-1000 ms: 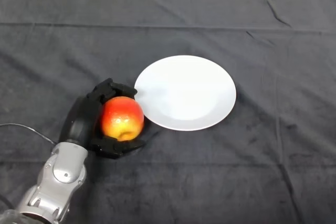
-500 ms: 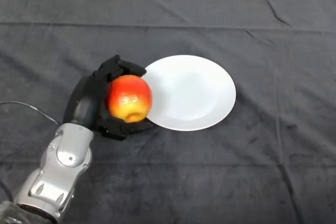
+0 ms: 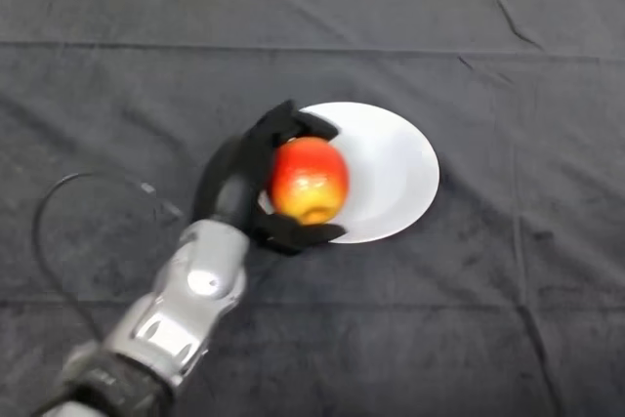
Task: Move the apple to the plate
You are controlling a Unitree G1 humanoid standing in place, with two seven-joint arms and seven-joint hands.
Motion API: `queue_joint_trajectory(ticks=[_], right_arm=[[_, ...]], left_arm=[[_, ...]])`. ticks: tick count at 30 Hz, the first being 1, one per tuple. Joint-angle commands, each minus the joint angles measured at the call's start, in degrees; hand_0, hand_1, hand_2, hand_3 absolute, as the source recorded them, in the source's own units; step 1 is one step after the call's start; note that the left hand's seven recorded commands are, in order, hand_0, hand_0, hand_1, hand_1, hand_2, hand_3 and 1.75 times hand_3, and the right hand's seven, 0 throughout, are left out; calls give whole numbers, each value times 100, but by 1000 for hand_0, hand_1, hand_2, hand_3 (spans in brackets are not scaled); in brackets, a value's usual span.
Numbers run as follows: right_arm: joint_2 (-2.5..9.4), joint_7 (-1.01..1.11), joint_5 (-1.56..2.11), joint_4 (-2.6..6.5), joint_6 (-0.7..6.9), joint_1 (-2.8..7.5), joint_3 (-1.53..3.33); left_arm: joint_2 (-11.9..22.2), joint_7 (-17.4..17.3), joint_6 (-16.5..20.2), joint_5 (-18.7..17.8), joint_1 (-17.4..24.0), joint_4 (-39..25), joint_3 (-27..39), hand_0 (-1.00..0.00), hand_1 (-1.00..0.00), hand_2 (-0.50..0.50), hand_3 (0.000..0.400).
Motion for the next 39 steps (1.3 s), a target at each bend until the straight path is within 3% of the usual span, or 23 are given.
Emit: queue_joint_trajectory(ticks=[1, 11, 12, 13, 14, 16, 17, 20, 21, 22, 39], right_arm=[[-91, -50, -17, -48, 6, 52, -59], [-105, -33, -12, -10, 4, 39, -66], [-106, -31, -11, -6, 4, 38, -67], [-107, -29, -11, -3, 4, 36, -67], [-108, -27, -11, 1, 3, 35, -68], [-111, -24, -10, 8, 3, 33, -70], [-112, -22, -10, 11, 2, 32, -70], [-116, -17, -9, 21, 1, 28, -72], [-117, -15, -9, 25, 1, 27, -73], [-118, -14, -9, 28, 0, 26, -73], [-131, 9, -10, 67, -7, 13, -80]], left_arm=[[-37, 49, -187, -134, -370, 298, -147, -1000, -1000, 0, 400], [-107, 12, -469, -486, -621, 1132, -598, -1000, -1000, 0, 400], [-113, 10, -474, -509, -644, 1189, -630, -1000, -965, -18, 400], [-121, 9, -478, -533, -670, 1250, -664, -1000, -820, -90, 400], [-128, 9, -481, -553, -692, 1298, -692, -1000, -612, -194, 400], [-142, 11, -483, -595, -742, 1401, -752, -980, -51, -465, 392], [-148, 13, -483, -611, -761, 1440, -777, -769, 0, -384, 307], [-166, 26, -483, -657, -819, 1550, -855, -373, 0, -186, 149], [-171, 31, -485, -672, -836, 1583, -881, -145, 0, -73, 58], [-174, 37, -488, -685, -851, 1612, -905, 0, 0, 0, 0], [-42, 62, -681, -843, -923, 1748, -1029, 0, 0, 0, 0]])
